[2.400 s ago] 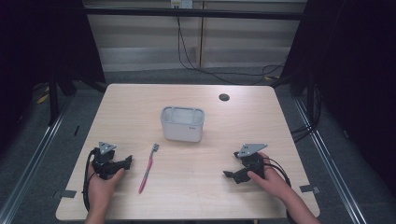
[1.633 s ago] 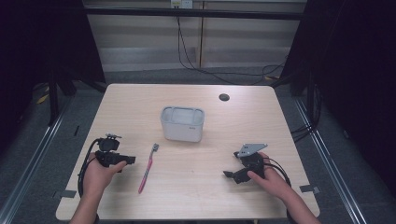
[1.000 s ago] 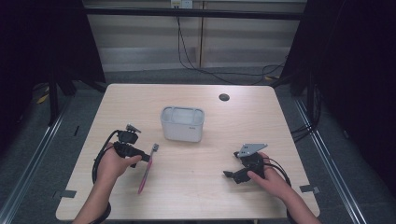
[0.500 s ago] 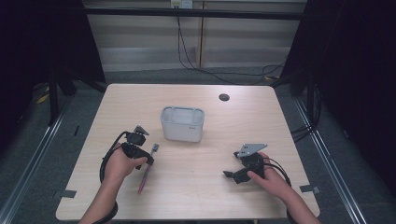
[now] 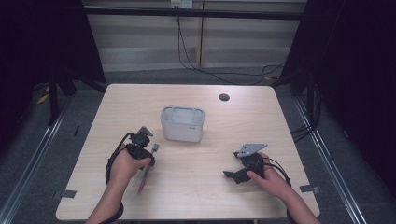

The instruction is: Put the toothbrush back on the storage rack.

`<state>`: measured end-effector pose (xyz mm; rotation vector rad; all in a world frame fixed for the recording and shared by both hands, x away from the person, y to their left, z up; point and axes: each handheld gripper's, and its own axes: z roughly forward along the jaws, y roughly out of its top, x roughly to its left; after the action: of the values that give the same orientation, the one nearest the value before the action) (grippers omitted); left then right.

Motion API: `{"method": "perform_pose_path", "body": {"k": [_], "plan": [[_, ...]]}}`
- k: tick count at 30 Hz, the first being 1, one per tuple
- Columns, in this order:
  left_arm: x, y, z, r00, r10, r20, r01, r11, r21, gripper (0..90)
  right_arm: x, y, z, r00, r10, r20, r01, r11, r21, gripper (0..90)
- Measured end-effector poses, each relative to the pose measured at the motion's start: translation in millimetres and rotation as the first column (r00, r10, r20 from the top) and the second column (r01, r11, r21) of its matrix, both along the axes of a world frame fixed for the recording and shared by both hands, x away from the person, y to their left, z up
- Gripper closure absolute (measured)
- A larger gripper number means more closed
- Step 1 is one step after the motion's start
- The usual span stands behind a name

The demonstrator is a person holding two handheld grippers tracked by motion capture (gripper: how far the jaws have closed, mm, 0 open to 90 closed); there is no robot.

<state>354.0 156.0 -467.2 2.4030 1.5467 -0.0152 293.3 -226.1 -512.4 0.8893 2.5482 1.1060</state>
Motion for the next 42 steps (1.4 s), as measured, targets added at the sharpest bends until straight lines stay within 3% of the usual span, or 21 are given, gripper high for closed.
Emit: {"method": "perform_pose_path", "body": {"k": [3,5,8,13,18,26,30,39,40,42], "plan": [[0.4,-2.6,0.1,1.0000,0.000,0.002,0.000,0.9995,0.033,74.3,-0.1,0.0,0.0,1.0000,0.000,-0.001,0.000,1.0000,0.000,10.2],[0.1,-3.1,-0.1,1.0000,0.007,-0.003,-0.007,0.9997,0.022,79.4,0.0,0.0,0.0,1.0000,0.000,0.000,0.000,1.0000,0.000,10.2],[-0.5,-1.2,0.3,0.9997,0.022,0.007,-0.022,0.9996,0.016,79.9,0.0,0.0,0.0,1.0000,0.000,0.000,0.000,1.0000,0.000,10.2],[-0.6,11.3,13.4,0.9967,0.061,0.054,-0.059,0.9972,-0.047,79.9,0.0,0.0,0.0,1.0000,0.000,0.000,0.000,1.0000,0.000,10.2],[-0.9,19.6,25.7,0.9933,0.078,0.085,-0.072,0.9944,-0.078,79.9,0.0,0.0,0.0,1.0000,0.000,0.000,0.000,1.0000,0.000,10.2],[-2.3,27.9,46.8,0.9775,0.108,0.181,-0.082,0.9858,-0.147,80.0,0.0,0.0,0.0,1.0000,0.000,0.000,0.000,1.0000,0.000,10.2],[-2.4,30.6,53.5,0.9703,0.128,0.205,-0.088,0.9779,-0.189,79.9,0.0,0.0,0.0,1.0000,0.000,0.000,0.000,1.0000,0.000,10.2],[-1.9,37.8,66.8,0.9416,0.181,0.284,-0.102,0.9564,-0.274,79.9,0.0,0.0,0.0,1.0000,0.000,0.000,0.000,1.0000,0.000,10.2],[-1.9,37.8,66.8,0.9416,0.181,0.284,-0.102,0.9564,-0.274,79.8,0.0,0.0,0.0,1.0000,0.000,0.000,0.000,1.0000,0.000,10.2],[-1.8,38.9,69.0,0.9330,0.194,0.303,-0.106,0.9533,-0.283,79.9,0.1,0.0,-0.1,1.0000,0.000,0.001,0.000,1.0000,0.000,10.2]]}}
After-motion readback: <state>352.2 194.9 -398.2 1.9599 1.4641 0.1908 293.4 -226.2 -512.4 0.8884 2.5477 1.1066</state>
